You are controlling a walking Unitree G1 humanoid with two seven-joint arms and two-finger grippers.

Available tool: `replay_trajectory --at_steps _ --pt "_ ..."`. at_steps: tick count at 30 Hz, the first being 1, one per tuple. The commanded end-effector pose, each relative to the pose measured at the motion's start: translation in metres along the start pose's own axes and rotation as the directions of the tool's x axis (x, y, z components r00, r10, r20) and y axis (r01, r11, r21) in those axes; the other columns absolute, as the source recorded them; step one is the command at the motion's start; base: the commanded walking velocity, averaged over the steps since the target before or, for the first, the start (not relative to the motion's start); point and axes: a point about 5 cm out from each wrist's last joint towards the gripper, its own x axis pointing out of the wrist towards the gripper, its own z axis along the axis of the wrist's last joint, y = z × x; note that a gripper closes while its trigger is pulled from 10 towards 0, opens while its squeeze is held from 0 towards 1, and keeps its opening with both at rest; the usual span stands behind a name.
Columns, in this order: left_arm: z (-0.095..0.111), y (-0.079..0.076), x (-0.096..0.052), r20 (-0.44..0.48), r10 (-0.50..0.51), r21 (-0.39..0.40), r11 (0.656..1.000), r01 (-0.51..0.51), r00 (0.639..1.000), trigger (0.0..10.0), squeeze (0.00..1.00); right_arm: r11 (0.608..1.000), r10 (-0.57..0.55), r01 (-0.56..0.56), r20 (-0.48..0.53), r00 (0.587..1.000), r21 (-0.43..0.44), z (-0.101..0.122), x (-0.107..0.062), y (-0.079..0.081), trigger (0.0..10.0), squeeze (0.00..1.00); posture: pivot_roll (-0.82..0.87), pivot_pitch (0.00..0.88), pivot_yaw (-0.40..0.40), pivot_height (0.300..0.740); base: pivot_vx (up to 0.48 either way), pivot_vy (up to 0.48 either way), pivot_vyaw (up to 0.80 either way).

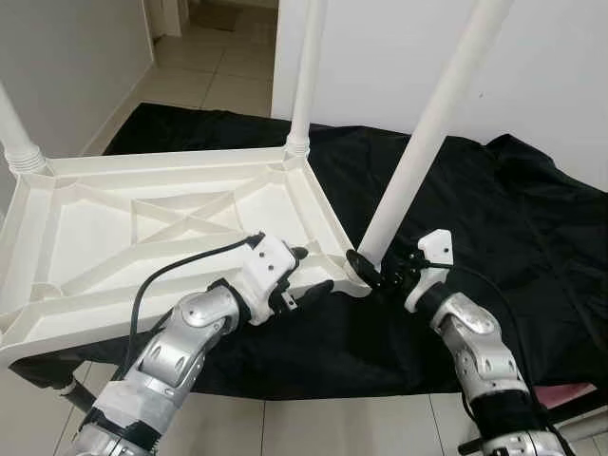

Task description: Building children table

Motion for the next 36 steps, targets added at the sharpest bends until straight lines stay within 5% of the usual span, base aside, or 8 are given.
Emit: replay_trajectory --at_steps 1,9,10,16,22,23,24,36 --pt "-0.004 -0.002 0.002 -0.007 0.002 0.018 1.0 -0.002 1.0 10.0 0.0 1.0 0.021 -0.021 -0.021 1.0 -0.011 -0.004 0.002 -0.003 10.0 0.0 0.01 0.0 -0.101 0.74 0.0 0.0 0.0" --pt "-0.005 -0.003 0.005 -0.017 -0.012 0.038 0.999 0.013 1.0 10.0 0.0 0.999 0.037 -0.038 -0.036 0.999 -0.005 -0.008 0.012 -0.008 9.7 0.0 0.01 0.0 -0.101 0.74 0.0 0.0 0.0" --pt "-0.004 -0.003 0.005 -0.015 -0.012 0.039 0.999 0.012 1.0 10.0 0.0 0.999 0.041 -0.041 -0.035 0.999 -0.006 -0.008 0.014 -0.009 4.9 0.0 0.01 0.0 -0.1 0.74 0.0 0.0 0.0" --pt "-0.002 -0.001 0.006 -0.007 -0.013 0.045 0.999 0.013 1.0 10.0 0.0 0.998 0.055 -0.055 -0.026 0.998 -0.013 -0.009 0.019 -0.009 0.0 0.0 0.02 0.0 -0.1 0.74 0.0 0.0 0.0" --pt "-0.003 -0.003 0.006 -0.003 -0.017 0.04 0.999 0.017 1.0 10.0 0.0 0.999 0.044 -0.045 -0.027 0.999 -0.004 -0.015 0.013 -0.006 1.7 0.0 0.02 0.0 -0.104 0.74 0.0 0.0 0.0" --pt "-0.003 -0.004 0.006 -0.004 -0.017 0.038 0.999 0.018 1.0 10.0 0.0 0.999 0.034 -0.034 -0.026 0.999 0.003 -0.016 0.011 -0.006 8.9 0.0 0.02 0.0 -0.105 0.74 0.0 0.0 0.0" --pt "-0.004 -0.004 0.005 -0.005 -0.017 0.035 0.999 0.017 1.0 10.0 0.0 1.0 0.025 -0.025 -0.023 0.999 0.008 -0.017 0.009 -0.006 10.0 0.0 0.02 0.0 -0.107 0.74 0.0 0.0 0.0" --pt "-0.005 -0.005 0.002 -0.012 -0.021 0.031 0.999 0.021 1.0 10.0 0.0 0.962 -0.269 0.271 -0.058 0.961 0.017 -0.022 0.0 -0.003 10.0 0.0 0.01 0.0 -0.105 0.74 0.0 0.0 0.0"
